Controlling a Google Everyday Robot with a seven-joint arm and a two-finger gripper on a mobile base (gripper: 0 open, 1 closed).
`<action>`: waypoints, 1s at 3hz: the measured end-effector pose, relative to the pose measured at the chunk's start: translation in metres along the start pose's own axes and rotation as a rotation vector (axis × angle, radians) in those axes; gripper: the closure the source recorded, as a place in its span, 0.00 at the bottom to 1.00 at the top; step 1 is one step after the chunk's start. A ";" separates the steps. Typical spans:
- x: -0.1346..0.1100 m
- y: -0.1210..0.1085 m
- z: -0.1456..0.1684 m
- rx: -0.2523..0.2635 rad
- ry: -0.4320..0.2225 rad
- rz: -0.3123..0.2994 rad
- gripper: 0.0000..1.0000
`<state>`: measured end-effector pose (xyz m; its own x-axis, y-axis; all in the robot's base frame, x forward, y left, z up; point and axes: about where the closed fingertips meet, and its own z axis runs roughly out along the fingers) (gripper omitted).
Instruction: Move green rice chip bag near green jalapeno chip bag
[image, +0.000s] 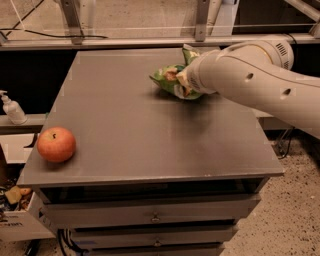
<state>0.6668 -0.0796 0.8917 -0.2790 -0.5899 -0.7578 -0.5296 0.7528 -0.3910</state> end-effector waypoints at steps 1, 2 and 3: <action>0.011 -0.049 -0.006 0.099 0.022 -0.033 1.00; 0.022 -0.078 -0.003 0.153 0.039 -0.060 1.00; 0.031 -0.083 0.007 0.159 0.041 -0.067 1.00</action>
Offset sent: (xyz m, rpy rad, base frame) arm 0.0530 -0.1030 0.0086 -0.1709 -0.1023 -0.1379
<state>0.7080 -0.1585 0.8970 -0.2816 -0.6492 -0.7066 -0.4154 0.7462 -0.5202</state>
